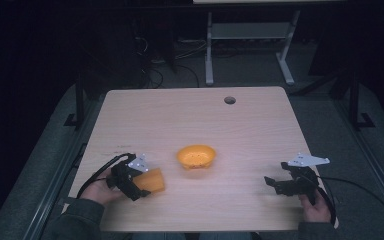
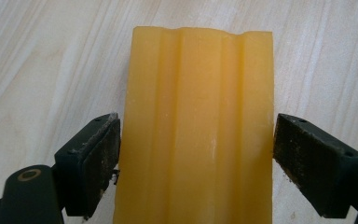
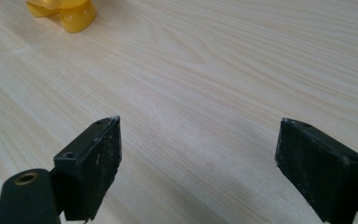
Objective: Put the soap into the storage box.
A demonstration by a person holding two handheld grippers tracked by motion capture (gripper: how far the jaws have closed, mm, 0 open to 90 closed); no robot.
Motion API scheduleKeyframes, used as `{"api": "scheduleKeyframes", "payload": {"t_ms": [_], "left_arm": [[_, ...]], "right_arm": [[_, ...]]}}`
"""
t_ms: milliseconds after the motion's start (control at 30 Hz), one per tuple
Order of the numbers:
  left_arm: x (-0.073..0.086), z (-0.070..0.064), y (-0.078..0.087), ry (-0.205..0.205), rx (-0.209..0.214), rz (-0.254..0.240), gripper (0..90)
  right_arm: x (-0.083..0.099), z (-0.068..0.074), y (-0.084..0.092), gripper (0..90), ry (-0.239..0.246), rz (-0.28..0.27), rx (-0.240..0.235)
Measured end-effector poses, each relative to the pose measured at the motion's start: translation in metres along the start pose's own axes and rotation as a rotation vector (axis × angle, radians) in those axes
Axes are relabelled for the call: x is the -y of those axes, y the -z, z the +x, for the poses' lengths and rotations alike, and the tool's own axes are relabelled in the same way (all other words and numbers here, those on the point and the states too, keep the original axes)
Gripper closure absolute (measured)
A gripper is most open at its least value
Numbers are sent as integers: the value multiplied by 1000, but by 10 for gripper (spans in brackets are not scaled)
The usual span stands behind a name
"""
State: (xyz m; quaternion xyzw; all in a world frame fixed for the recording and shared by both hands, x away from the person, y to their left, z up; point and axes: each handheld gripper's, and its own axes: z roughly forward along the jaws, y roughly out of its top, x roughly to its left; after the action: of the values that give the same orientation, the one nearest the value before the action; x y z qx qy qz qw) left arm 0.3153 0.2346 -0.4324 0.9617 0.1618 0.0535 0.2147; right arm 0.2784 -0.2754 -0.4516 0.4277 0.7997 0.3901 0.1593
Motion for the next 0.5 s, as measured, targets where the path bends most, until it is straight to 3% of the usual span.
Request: {"api": "scheduleKeyframes", "payload": {"t_ms": [500], "left_arm": [[0, 1, -10, 10, 18, 20, 155]], "right_arm": [[0, 0, 0, 140, 1, -1, 0]]}}
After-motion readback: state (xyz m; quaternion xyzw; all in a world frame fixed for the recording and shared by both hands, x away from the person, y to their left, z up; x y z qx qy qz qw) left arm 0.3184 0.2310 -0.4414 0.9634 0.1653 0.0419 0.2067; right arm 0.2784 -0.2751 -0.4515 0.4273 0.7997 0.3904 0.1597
